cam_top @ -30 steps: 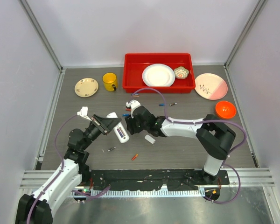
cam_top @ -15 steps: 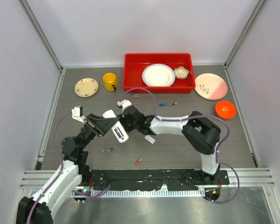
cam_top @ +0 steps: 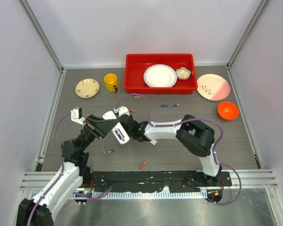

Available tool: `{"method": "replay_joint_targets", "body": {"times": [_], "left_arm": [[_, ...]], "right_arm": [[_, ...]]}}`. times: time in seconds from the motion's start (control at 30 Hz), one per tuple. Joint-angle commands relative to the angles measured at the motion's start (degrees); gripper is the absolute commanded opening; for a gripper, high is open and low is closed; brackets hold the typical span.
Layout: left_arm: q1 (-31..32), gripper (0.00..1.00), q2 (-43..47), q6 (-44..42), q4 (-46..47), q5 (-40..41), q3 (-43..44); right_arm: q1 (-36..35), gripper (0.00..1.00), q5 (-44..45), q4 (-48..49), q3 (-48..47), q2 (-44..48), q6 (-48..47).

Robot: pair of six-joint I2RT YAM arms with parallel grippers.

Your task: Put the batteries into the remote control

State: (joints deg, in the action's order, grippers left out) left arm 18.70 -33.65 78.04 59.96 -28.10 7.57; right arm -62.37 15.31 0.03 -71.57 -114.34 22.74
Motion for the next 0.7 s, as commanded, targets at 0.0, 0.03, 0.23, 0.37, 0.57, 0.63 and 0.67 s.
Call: {"method": "replay_joint_targets", "body": {"times": [0.0,0.03,0.23,0.37,0.57,0.63,0.67], "left_arm": [[0.11,0.00,-0.10,0.53,2.79,0.58,-0.19],[0.20,0.00,-0.10,0.62,2.79,0.50,-0.19],[0.11,0.00,-0.01,0.53,2.00,1.11,-0.37],[0.11,0.00,0.07,0.45,1.91,1.03,-0.54],[0.11,0.00,0.16,0.36,1.12,1.03,-0.72],[0.11,0.00,0.25,0.27,0.77,1.20,-0.80],[0.20,0.00,0.16,0.27,0.68,1.20,-0.89]], "right_arm": [[-0.82,0.67,6.13,-2.75,-4.27,-1.40,1.43],[-0.91,0.67,7.35,-3.71,-4.63,-1.76,1.69],[-1.09,0.66,10.09,-6.53,-6.83,-3.60,4.50],[-1.26,0.63,10.09,-6.89,-6.48,-3.96,5.12],[-1.18,0.61,11.05,-6.80,-4.55,-3.26,6.17],[-0.74,0.60,10.88,-6.45,-3.84,-3.17,6.52],[-0.56,0.60,10.79,-6.45,-3.67,-2.99,6.70]]}}
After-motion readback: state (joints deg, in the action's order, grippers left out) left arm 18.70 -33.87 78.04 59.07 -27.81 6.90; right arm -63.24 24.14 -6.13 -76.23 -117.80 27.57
